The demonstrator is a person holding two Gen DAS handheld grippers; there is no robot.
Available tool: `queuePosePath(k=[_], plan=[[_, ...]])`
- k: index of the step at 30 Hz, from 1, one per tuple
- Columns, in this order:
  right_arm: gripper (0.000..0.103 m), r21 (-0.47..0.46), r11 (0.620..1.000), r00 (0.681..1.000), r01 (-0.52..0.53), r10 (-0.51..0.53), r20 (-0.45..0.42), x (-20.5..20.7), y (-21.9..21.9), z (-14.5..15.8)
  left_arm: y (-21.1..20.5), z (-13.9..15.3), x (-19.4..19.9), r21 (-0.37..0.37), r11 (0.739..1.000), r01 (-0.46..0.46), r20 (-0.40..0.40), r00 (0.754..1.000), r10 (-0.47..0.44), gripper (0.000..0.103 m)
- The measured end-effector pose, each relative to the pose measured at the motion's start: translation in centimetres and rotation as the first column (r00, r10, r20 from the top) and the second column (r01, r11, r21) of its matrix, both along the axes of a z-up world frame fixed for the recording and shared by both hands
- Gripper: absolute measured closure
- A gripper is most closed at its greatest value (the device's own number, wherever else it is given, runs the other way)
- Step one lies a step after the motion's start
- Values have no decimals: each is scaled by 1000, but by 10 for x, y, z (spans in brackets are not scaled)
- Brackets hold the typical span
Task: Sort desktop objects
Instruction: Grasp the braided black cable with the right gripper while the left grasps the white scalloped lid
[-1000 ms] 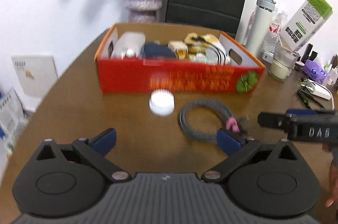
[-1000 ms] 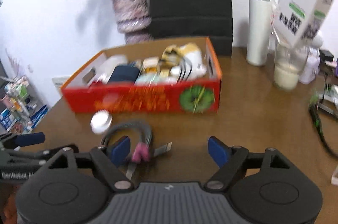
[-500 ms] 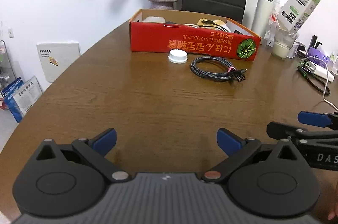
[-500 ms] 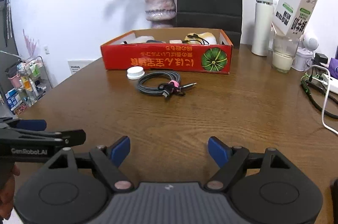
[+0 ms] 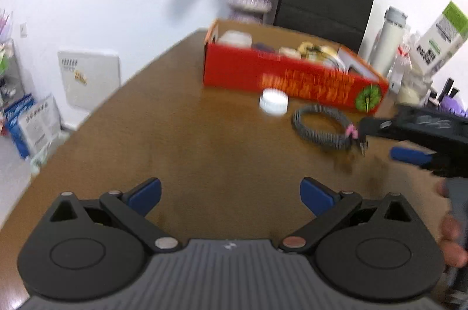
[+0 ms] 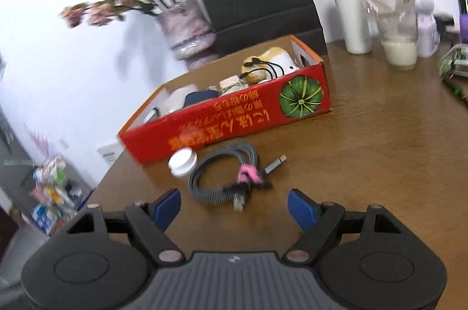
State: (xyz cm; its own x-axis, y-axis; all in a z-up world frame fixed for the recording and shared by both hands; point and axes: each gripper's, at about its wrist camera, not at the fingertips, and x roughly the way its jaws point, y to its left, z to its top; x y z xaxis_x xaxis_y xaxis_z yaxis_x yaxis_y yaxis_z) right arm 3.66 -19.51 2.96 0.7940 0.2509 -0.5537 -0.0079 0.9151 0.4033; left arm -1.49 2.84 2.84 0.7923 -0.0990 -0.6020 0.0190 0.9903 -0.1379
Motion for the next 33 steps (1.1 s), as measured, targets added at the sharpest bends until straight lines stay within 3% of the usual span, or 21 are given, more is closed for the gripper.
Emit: queuePosePath(k=[2, 5, 9, 14, 17, 21, 23, 29, 33], plan=[[38, -47, 999, 1000, 13, -14, -21, 26, 11, -4, 1, 8, 15, 18, 1000, -11, 51, 999, 10, 0], [50, -203, 979, 998, 17, -29, -55, 50, 31, -13, 5, 18, 39, 35, 999, -37, 98, 995, 34, 0], [80, -310, 950, 999, -31, 24, -26, 57, 35, -17, -2, 19, 79, 32, 998, 61, 87, 994, -63, 1], [83, -383, 922, 998, -64, 60, -21, 65, 12, -13, -33, 9, 125, 76, 981, 179, 44, 982, -183, 15], [85, -311, 950, 999, -34, 33, -9, 65, -16, -13, -51, -3, 145, 75, 968, 240, 23, 970, -242, 23], [85, -269, 963, 999, -29, 34, 14, 60, -27, -14, -63, -20, 162, 81, 972, 219, -37, 975, -217, 52], [86, -280, 959, 999, -39, 48, 26, 58, -23, -13, -63, -24, 162, 89, 973, 212, -24, 977, -211, 61], [86, -304, 952, 993, -40, 72, 94, 49, -16, -2, -52, -12, 142, 64, 981, 185, 14, 982, -187, 62], [86, -270, 963, 988, -16, 56, 142, 39, -21, 8, -41, 10, 112, -6, 989, 146, 76, 986, -145, 62]])
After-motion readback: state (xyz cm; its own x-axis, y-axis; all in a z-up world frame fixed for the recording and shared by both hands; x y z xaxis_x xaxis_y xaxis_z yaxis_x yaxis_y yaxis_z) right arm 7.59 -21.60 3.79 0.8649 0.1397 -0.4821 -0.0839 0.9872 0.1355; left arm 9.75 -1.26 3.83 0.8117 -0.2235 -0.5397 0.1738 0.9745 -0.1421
